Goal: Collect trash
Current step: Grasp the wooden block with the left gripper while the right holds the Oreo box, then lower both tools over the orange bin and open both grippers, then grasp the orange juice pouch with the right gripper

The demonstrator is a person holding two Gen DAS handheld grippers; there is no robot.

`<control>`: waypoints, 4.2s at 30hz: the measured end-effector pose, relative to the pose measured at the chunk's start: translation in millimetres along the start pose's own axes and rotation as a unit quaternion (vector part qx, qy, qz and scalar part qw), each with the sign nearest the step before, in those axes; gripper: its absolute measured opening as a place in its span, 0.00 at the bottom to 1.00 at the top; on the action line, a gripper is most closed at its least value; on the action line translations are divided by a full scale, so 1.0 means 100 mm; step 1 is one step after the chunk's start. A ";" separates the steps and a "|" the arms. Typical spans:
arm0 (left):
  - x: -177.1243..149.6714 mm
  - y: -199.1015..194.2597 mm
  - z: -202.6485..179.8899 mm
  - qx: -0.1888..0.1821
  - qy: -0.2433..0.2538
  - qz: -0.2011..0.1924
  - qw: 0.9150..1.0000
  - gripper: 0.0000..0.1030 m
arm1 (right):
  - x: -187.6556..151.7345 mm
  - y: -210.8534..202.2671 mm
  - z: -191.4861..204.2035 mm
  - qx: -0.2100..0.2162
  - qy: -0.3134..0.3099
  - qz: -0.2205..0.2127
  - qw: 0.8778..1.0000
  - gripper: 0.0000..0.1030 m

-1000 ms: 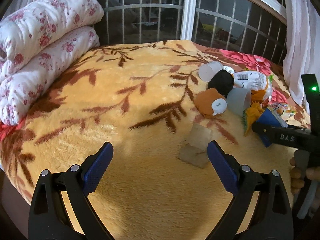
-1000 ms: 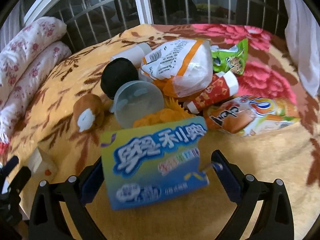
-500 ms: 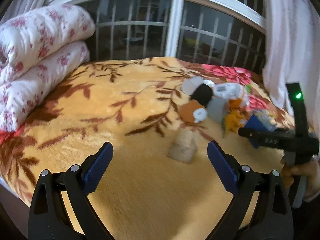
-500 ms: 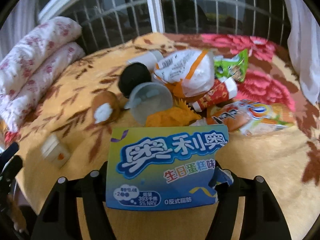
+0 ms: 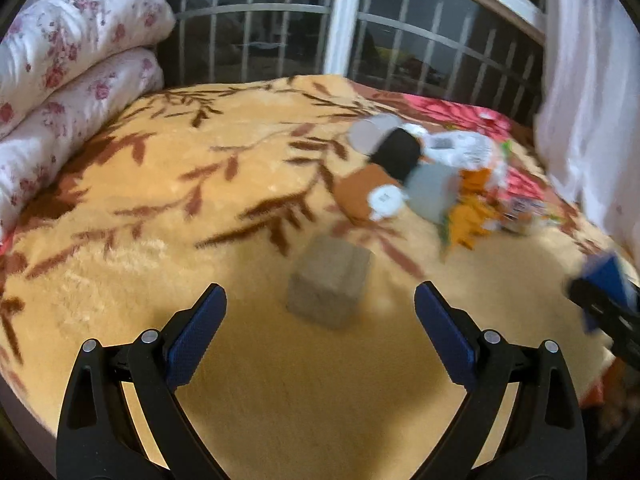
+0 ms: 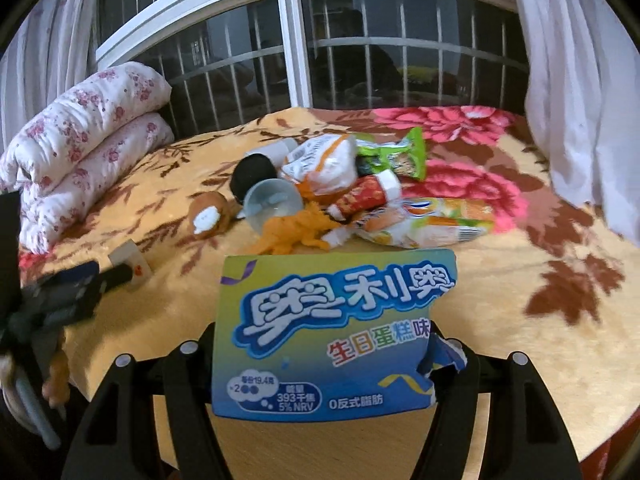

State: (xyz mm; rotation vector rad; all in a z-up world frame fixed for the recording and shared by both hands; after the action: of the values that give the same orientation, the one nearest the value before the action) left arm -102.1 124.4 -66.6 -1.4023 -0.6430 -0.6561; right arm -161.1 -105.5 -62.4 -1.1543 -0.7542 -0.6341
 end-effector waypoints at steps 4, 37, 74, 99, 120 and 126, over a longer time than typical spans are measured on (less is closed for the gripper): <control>0.04 0.20 -0.08 0.020 0.013 0.006 1.000 0.90 | -0.07 -0.10 -0.12 -0.012 0.001 -0.004 1.000 0.65; -0.89 -1.03 -0.12 -0.072 0.095 -0.025 0.993 0.36 | -1.03 -0.84 0.68 0.085 -0.079 0.023 0.993 0.65; -2.01 -0.44 -0.43 -0.122 0.268 0.130 0.947 0.70 | -1.83 -0.40 0.60 0.141 -0.067 0.280 0.947 0.80; -0.39 -0.42 -0.23 -0.085 0.090 0.009 0.992 0.77 | 0.51 0.71 -1.60 0.101 0.419 0.013 0.902 0.81; 0.47 0.21 -0.98 -0.066 0.083 0.018 0.994 0.77 | 0.18 -0.46 -0.79 0.053 0.136 -0.099 0.984 0.49; 0.66 0.50 -1.32 -0.025 0.110 0.018 0.993 0.77 | 0.09 -0.49 -0.64 0.064 0.101 -0.097 0.988 0.49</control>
State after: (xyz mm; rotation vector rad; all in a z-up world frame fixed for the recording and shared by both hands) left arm -18.0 -7.0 -59.4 -1.3621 -0.4288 -0.7905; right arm -181.5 -181.0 -41.7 -0.8908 -0.7280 -0.8409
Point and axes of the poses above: each gripper's, at about its wrist camera, not at the fingertips, and y roughly the way its jaws point, z to its left, x to its top, the point moved 3 cm from there along y, roughly the way its jaws point, and after that the axes turned 15 degrees about x, right-handed, at the moved point
